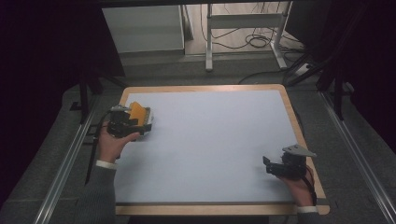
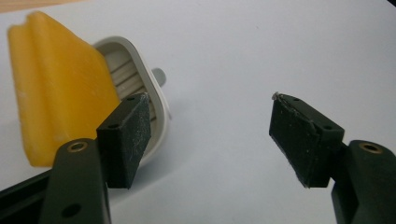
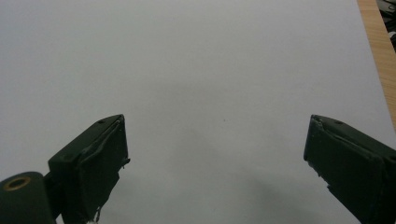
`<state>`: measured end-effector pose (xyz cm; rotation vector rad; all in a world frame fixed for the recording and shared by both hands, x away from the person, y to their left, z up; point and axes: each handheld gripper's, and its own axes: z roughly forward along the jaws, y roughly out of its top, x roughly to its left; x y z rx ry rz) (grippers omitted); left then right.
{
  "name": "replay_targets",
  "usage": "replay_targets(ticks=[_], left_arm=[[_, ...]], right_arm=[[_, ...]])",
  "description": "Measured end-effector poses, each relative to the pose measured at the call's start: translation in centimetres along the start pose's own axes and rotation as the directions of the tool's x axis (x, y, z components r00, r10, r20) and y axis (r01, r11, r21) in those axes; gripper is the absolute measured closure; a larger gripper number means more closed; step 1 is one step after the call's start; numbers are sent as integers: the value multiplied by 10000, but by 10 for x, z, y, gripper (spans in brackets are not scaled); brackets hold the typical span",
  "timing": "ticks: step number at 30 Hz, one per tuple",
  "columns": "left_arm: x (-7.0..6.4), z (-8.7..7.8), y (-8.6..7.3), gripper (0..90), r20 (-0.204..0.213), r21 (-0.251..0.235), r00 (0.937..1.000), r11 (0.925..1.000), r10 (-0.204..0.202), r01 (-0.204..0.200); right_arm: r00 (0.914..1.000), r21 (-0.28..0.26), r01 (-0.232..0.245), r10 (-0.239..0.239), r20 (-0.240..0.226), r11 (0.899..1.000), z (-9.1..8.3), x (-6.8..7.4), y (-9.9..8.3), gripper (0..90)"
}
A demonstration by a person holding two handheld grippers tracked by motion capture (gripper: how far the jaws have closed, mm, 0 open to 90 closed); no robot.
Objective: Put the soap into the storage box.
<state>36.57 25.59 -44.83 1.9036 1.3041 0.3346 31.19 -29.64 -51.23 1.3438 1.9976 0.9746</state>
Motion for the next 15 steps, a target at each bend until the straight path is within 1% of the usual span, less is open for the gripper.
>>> replay_targets(ticks=[3,9,11,12,15], left_arm=[[-2,-2,-4,295,29,-40,10000,10000,83,-83],[-11,-8,-19,291,297,-243,9994,9995,187,-180],[-14,-8,-27,290,406,-194,9988,9994,281,-274],[-14,-8,-27,289,406,-194,9988,9994,281,-274],[-15,-8,-38,289,497,-185,9986,9997,189,-180]], right_arm=[[10000,-7,62,-62,1,10000,0,0,0,62],[10000,-34,66,-66,8,10000,-1,1,0,62],[10000,-37,69,-69,23,10000,-1,1,0,62],[10000,-37,69,-69,23,10000,-1,1,0,62],[10000,-53,74,-74,28,10000,-2,1,0,62]])
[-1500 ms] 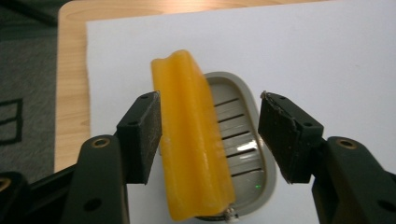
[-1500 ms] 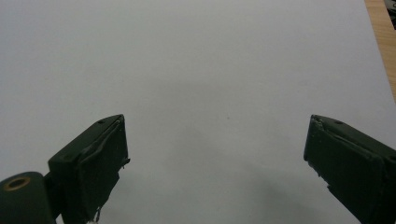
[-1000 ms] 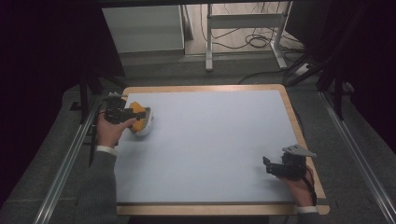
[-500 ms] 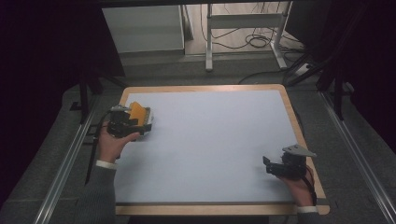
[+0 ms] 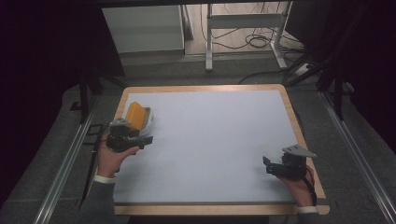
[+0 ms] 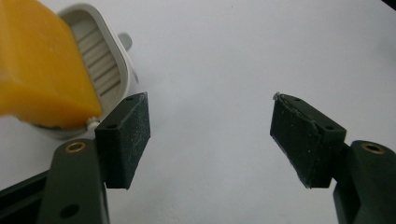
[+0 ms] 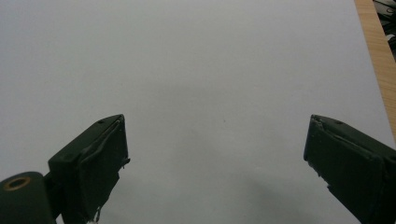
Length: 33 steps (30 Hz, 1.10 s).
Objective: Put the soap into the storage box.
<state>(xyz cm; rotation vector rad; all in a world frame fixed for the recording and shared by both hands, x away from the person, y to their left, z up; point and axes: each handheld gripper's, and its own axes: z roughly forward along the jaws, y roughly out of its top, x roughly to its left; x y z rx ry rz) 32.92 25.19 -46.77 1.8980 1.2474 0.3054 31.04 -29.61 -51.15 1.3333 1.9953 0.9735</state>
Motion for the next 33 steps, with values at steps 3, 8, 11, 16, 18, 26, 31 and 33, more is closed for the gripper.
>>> replay_targets(ticks=[3,8,11,16,18,26,31,33], left_arm=[[1,1,-12,295,412,-197,9987,9993,-295,303],[1,6,-29,296,364,-3,9984,9991,-426,426],[2,9,-38,296,394,138,9983,9990,-430,425],[3,9,-42,298,261,181,9989,9991,-382,378],[3,9,-43,296,256,244,9990,9990,-375,369],[2,9,-43,290,222,259,9992,9991,-335,330],[3,9,-45,281,108,357,9994,9989,-318,314],[4,9,-45,280,132,344,9994,9989,-334,329]], right_arm=[[10000,15,10,-10,10,10000,0,0,0,62],[10000,-13,42,-42,19,10000,0,2,0,62],[9999,-46,100,-100,28,9999,-1,2,1,62],[9999,-110,102,-101,13,9999,-2,2,1,62],[9999,-128,106,-106,26,9999,-2,2,1,62],[9999,-124,165,-165,0,9998,-2,3,1,62],[9998,-186,205,-205,30,9996,-3,3,2,62],[9998,-210,210,-209,42,9996,-3,3,2,62]])
